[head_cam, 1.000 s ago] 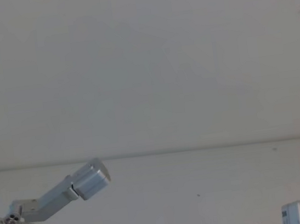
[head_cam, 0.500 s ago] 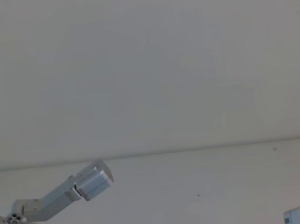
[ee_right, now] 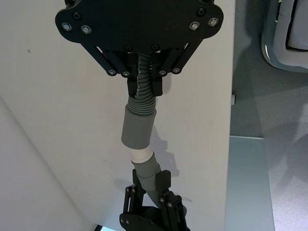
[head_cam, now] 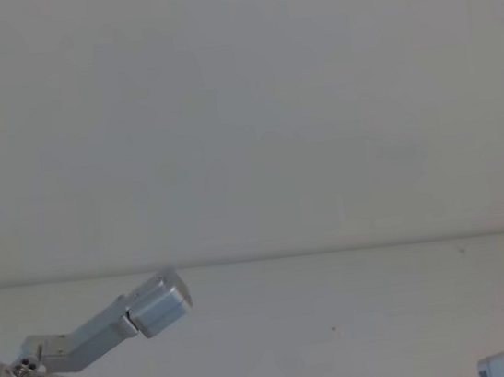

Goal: Use both hands to pick up one end of the pipe from the table, align the ends, and insert them.

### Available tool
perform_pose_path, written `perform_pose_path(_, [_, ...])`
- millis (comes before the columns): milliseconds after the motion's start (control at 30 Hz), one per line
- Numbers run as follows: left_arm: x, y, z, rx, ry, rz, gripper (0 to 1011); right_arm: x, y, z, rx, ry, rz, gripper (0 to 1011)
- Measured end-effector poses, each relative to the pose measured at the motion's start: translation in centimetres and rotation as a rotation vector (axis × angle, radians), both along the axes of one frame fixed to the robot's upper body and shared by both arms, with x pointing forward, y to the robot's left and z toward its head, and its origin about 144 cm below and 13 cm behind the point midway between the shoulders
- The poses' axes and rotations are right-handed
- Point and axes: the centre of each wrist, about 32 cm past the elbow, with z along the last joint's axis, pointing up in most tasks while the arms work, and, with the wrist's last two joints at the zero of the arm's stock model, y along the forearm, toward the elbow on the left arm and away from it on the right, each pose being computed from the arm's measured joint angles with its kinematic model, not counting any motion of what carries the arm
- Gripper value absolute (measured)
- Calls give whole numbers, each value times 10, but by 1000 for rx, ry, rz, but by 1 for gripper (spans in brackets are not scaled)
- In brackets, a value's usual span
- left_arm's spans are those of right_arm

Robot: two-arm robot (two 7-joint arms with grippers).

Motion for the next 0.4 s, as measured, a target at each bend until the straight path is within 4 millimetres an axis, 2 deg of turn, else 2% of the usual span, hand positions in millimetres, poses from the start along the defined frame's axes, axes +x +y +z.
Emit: perform_pose_path(400, [0,0,0,1,1,-1,339,0,0,0,-2,0,5,135])
